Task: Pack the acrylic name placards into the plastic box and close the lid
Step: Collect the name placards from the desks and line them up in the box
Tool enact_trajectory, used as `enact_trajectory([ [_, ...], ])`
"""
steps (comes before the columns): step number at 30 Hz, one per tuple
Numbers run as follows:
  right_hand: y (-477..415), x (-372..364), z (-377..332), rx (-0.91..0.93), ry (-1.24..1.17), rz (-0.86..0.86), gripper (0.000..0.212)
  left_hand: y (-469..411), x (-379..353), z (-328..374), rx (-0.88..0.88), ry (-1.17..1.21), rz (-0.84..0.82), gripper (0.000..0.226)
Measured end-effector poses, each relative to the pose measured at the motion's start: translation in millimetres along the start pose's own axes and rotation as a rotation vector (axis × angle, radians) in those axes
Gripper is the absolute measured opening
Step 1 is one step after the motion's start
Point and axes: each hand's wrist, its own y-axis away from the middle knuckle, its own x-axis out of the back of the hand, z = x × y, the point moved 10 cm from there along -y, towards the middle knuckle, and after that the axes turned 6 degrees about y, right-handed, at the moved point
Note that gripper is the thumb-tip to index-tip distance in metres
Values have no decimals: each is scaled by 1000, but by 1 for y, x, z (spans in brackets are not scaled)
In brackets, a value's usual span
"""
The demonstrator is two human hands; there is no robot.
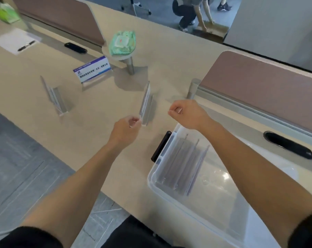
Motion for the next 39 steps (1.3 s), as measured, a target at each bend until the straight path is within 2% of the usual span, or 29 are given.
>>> enact_trajectory([
  [6, -107, -13, -18, 8, 77, -15, 21, -31, 5, -28, 65, 84, 27, 14],
  [10, -182, -33, -4, -101, 85, -14, 19, -68, -20, -42, 66, 151, -42, 26],
  [17, -268, -94, 31, -319, 155, -180, 58, -128, -57, -68, 29, 10, -132, 63],
  [19, -278, -110, 40, -346, 184, -238, 64, -135, -67, -76, 48, -59, -173, 58],
  [21, -286, -124, 48, -379, 157, -264, 58, -141, -72, -75, 2, -137, -160, 45],
  [24, -289, -135, 59, -420, 28, -202, 36, -148, -80, -72, -46, -157, -153, 41],
  [29, -291, -135, 62, -393, -58, -126, 30, -153, -83, -63, -109, -168, -159, 44],
  [33, -277, -113, 48, -352, -133, -109, 28, -137, -66, -46, -149, -143, -80, 40],
  [37, -248, -58, 24, -246, -151, -51, 46, -110, -44, -3, -207, -87, 16, 30],
  [39, -227, -24, 18, -216, -191, 10, 44, -95, -34, 26, -259, -64, 61, 23],
])
